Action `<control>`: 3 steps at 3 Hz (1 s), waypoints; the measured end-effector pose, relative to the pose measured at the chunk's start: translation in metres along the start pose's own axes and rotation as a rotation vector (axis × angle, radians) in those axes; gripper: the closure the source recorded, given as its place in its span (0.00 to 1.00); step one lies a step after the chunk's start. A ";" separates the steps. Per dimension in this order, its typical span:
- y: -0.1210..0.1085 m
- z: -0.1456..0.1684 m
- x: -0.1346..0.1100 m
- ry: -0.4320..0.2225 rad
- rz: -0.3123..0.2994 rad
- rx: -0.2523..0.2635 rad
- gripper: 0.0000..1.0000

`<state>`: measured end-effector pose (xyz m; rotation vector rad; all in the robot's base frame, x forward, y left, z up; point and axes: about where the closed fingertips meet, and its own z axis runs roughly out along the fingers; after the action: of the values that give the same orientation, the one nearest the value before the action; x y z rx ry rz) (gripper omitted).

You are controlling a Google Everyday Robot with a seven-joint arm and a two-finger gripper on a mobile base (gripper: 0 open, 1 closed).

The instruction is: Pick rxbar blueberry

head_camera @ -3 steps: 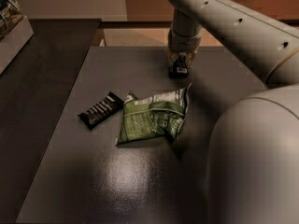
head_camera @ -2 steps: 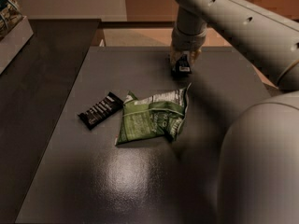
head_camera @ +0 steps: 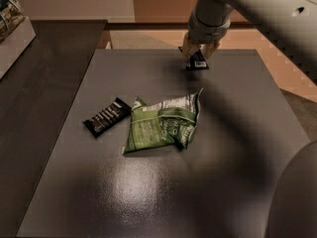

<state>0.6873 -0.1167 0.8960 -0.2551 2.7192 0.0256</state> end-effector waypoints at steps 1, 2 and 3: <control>0.000 -0.032 -0.004 -0.053 -0.064 -0.007 1.00; 0.000 -0.064 -0.008 -0.093 -0.136 -0.005 1.00; 0.000 -0.089 -0.011 -0.124 -0.198 0.000 1.00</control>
Offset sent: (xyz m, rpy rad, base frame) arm -0.0299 -0.0036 0.0997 -0.0608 -0.1506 0.2044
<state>0.6622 -0.1192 0.9822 -0.5045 2.5591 -0.0149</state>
